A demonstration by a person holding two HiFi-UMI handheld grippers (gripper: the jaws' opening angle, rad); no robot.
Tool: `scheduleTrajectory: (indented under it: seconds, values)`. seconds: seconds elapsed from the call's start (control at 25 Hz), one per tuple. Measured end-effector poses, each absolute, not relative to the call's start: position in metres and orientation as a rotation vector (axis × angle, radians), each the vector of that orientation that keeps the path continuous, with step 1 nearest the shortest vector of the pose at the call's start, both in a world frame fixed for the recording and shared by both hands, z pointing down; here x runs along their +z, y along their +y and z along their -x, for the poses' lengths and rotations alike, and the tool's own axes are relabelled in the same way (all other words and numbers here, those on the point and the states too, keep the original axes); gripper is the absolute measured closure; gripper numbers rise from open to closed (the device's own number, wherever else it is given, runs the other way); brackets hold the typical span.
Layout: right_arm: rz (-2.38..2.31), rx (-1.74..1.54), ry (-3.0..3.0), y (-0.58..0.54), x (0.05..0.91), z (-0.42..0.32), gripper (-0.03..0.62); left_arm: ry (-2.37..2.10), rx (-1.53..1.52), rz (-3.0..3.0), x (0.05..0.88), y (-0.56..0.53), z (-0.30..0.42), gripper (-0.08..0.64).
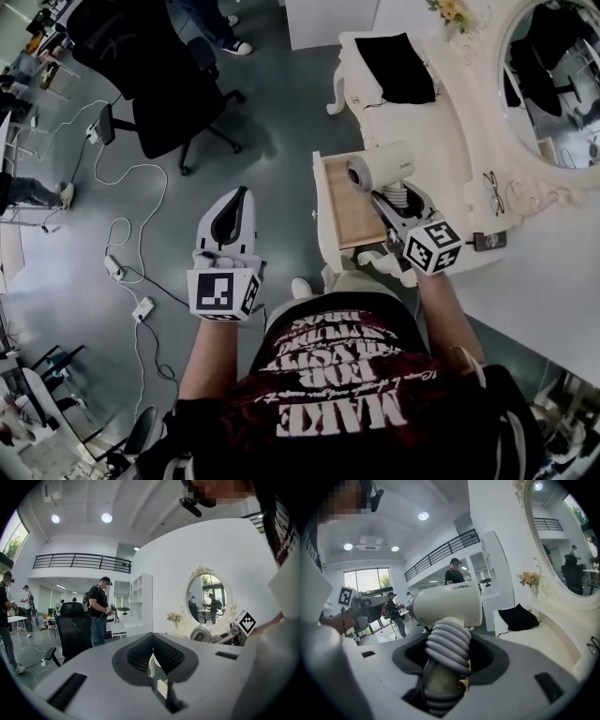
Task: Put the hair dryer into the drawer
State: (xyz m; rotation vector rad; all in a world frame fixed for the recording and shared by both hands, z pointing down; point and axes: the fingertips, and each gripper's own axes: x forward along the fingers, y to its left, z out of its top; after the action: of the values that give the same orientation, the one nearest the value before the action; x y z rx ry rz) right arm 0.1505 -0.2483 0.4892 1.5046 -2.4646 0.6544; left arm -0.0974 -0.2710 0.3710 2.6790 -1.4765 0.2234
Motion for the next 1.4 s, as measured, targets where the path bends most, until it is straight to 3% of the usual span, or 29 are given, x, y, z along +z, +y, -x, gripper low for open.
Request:
scheduleTrajectory:
  seconds: [0.72, 1.4]
  values:
    - [-1.364, 0.88, -2.258, -0.264, 0.637, -0.142, 0.354, -1.48, 0.308, -2.594, 0.409, -0.285, 0.093, 0.555]
    - [-1.215, 0.878, -2.109, -0.272, 0.732, -0.135, 0.353, -1.516, 0.357, -2.525, 0.427, -0.283, 0.117, 0.555]
